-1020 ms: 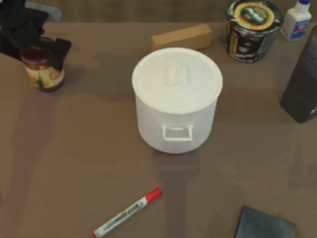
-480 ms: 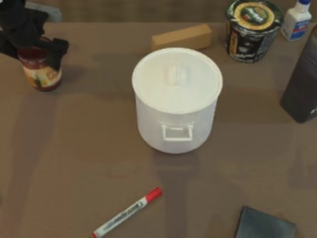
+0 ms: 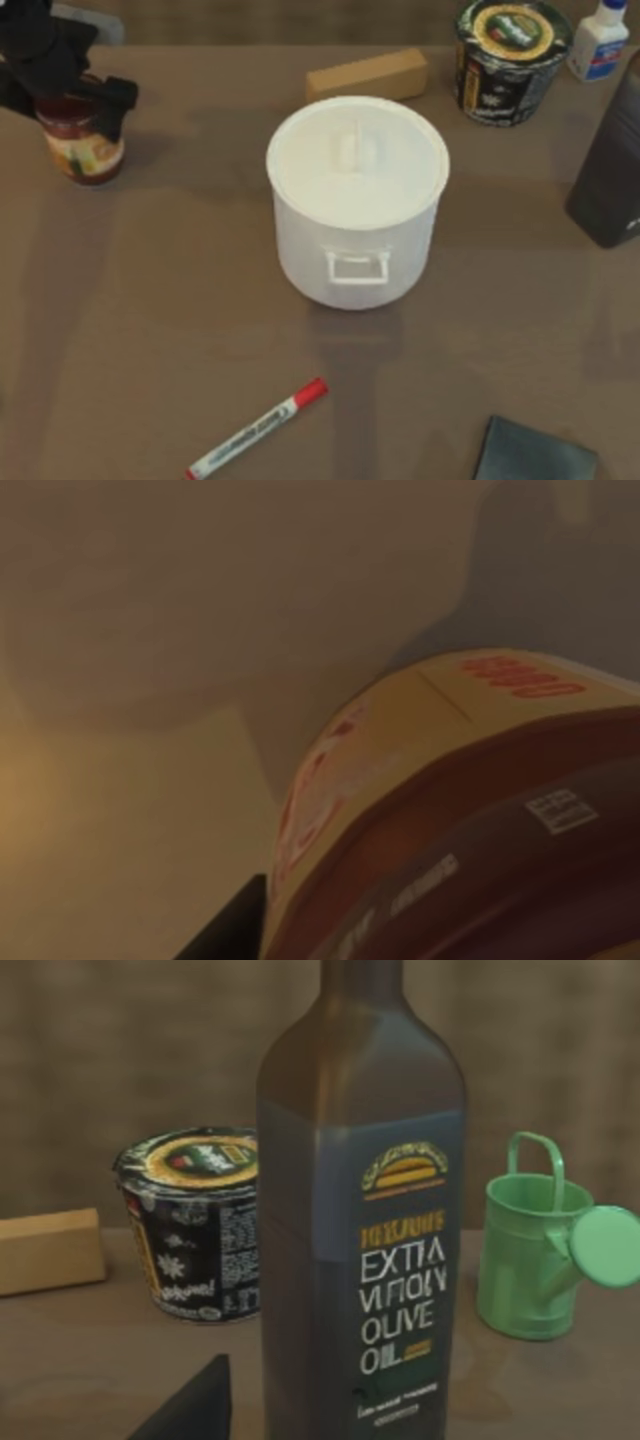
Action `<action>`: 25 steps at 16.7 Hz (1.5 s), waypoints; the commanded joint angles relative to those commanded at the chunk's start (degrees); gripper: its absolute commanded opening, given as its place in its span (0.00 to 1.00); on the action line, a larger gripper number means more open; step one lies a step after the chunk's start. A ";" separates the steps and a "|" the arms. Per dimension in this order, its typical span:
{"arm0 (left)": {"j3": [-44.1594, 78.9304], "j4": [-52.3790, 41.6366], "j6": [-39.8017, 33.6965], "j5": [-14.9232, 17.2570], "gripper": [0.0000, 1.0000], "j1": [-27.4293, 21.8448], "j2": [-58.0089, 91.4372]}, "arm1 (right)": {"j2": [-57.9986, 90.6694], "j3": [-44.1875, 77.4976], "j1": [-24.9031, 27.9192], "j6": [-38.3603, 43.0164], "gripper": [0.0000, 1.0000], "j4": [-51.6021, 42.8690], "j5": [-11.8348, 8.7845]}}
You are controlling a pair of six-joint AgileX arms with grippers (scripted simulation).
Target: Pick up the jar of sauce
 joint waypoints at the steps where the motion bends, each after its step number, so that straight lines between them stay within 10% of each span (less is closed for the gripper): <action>1: 0.00 0.00 0.00 0.00 0.00 0.00 0.00 | 0.00 0.00 0.00 0.00 1.00 0.00 0.00; 25: -26.09 -2.58 -0.74 -0.52 0.00 0.56 -28.97 | 0.00 0.00 0.00 0.00 1.00 0.00 0.00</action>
